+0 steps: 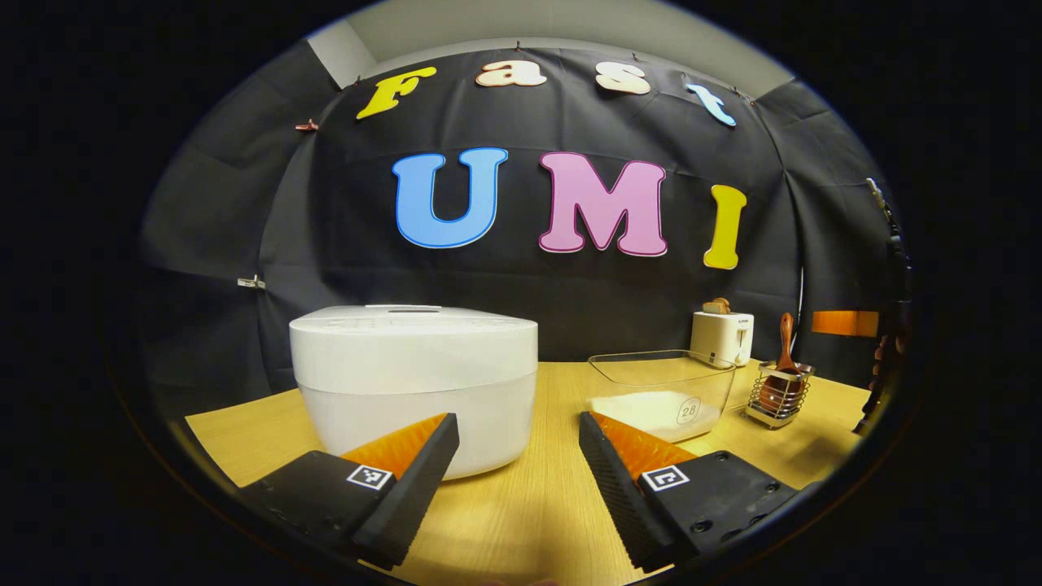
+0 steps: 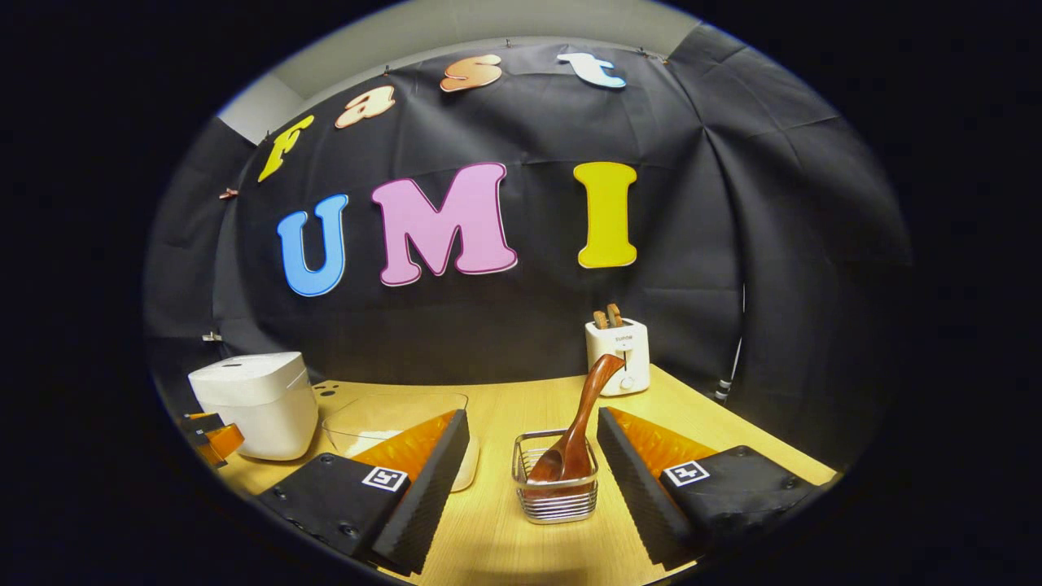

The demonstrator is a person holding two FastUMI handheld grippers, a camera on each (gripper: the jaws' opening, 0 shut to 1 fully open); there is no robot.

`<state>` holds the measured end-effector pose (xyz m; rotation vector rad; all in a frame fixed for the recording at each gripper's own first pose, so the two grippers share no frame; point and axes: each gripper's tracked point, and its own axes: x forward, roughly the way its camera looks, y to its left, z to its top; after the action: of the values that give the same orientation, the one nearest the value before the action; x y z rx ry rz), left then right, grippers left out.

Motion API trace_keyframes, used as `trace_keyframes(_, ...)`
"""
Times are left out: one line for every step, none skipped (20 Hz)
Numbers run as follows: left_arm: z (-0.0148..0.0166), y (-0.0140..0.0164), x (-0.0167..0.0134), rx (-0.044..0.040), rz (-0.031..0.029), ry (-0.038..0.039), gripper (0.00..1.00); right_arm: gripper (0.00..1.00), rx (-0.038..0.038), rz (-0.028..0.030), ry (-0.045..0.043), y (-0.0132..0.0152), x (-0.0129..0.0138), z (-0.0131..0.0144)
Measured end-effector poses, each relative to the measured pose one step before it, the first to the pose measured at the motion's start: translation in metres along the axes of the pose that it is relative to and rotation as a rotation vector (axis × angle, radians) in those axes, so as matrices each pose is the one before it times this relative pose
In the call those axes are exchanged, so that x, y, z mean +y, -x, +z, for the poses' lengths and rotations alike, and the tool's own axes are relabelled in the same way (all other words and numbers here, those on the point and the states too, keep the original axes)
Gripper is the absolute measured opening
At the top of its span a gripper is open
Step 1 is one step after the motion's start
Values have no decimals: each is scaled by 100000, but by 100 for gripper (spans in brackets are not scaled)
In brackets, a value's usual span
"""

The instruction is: Close the left gripper, press the button to open the rice cooker; take a wooden spoon from the chopstick holder with the right hand, scoop a spoonful of rice and pour it into the rice cooker, then put the wooden spoon back into the chopstick holder.

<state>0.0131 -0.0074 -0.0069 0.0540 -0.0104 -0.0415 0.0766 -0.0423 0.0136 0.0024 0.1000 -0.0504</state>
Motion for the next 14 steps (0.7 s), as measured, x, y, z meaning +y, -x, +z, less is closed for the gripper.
trace_keyframes(-44,-71,13,-81,8,35,95,98,2015,-423,-251,-845,-317,-24)
trace_keyframes(81,-109,-29,-21,189,21,95,98,1629,-19,-503,-860,-310,74)
trace_keyframes(-97,-28,136,28,175,202,95,98,2243,-241,-674,-907,-445,-50)
trace_keyframes(64,-157,62,7,87,268,95,98,2407,-280,-807,-895,-437,-210)
trace_keyframes(-41,-127,42,4,234,339,95,98,2257,143,-816,-891,-241,-324)
trace_keyframes(113,-149,160,-66,381,305,95,98,2063,-181,-880,-833,-322,-209)
trace_keyframes(124,-66,161,-206,199,196,95,98,1419,-621,-653,-582,-426,-141)
trace_keyframes(413,-168,-31,-341,-642,278,95,98,648,-625,-560,-314,-321,-38)
trace_keyframes(714,-190,107,-1240,-244,414,95,98,-497,-354,-452,-97,-191,153)
trace_keyframes(1486,-94,557,-2367,1062,649,96,98,-721,-508,-176,22,-259,211)
trace_keyframes(1754,-135,360,-3015,-20,947,95,98,-703,-511,-519,191,-362,108)
trace_keyframes(1883,-129,-33,-3048,-949,953,95,98,-307,-214,-737,289,-201,195)
trace_keyframes(1768,-271,-15,-2819,-894,273,95,98,-731,-2,-417,386,-175,165)
trace_keyframes(1810,-373,354,-2419,491,-46,95,98,-1046,-486,178,299,-302,296)
